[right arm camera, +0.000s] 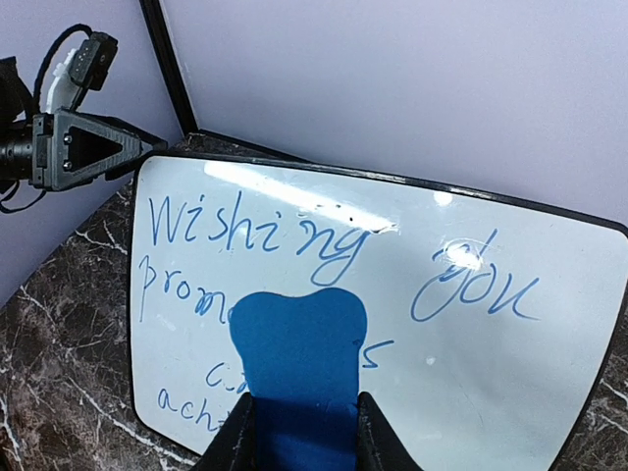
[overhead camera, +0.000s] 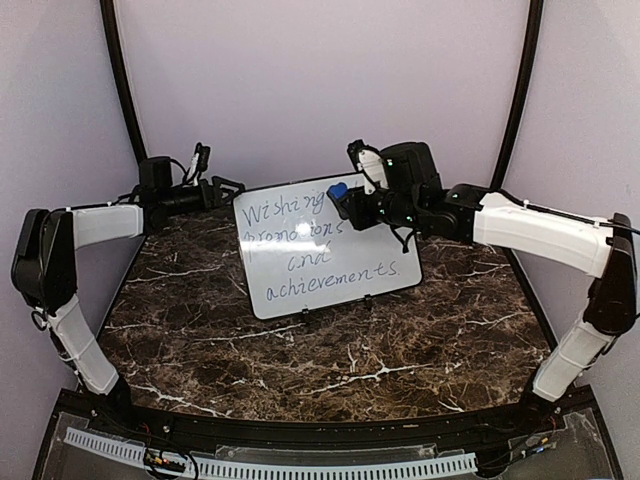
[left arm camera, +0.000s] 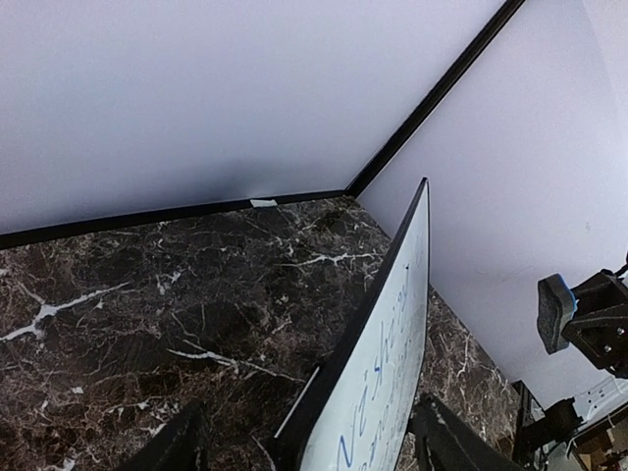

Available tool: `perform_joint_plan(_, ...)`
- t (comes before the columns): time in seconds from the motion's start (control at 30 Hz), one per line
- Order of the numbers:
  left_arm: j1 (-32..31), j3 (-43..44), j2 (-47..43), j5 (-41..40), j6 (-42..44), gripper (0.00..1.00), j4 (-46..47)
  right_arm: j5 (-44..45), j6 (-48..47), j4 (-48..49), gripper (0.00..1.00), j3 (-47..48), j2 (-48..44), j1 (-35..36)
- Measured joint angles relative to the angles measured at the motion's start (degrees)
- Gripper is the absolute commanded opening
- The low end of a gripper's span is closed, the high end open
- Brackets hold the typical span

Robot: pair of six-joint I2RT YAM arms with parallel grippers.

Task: Erase the whiteboard
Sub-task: Rotate the whiteboard at the center of the board.

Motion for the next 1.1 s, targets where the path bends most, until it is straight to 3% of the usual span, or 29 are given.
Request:
perform_joint_plan(0.37,1.60,-1.75,3.61,5.38,-7.15,0.41,10.03,-0.22,-0.22,-1.11,0.29,4.31,3.74,1.81)
perform_joint_plan(0.83,1.60,-3.04,4.17,7.96,-9.57,0.48,14.14,-0.26,-0.22,-2.86,0.29,6.82,5.88,2.95)
perform_joint_plan(1.1,1.60,-3.30,4.37,9.22,-9.55,0.47,14.56,-0.42,-0.20,-2.84,0.29,6.93,6.45,2.95)
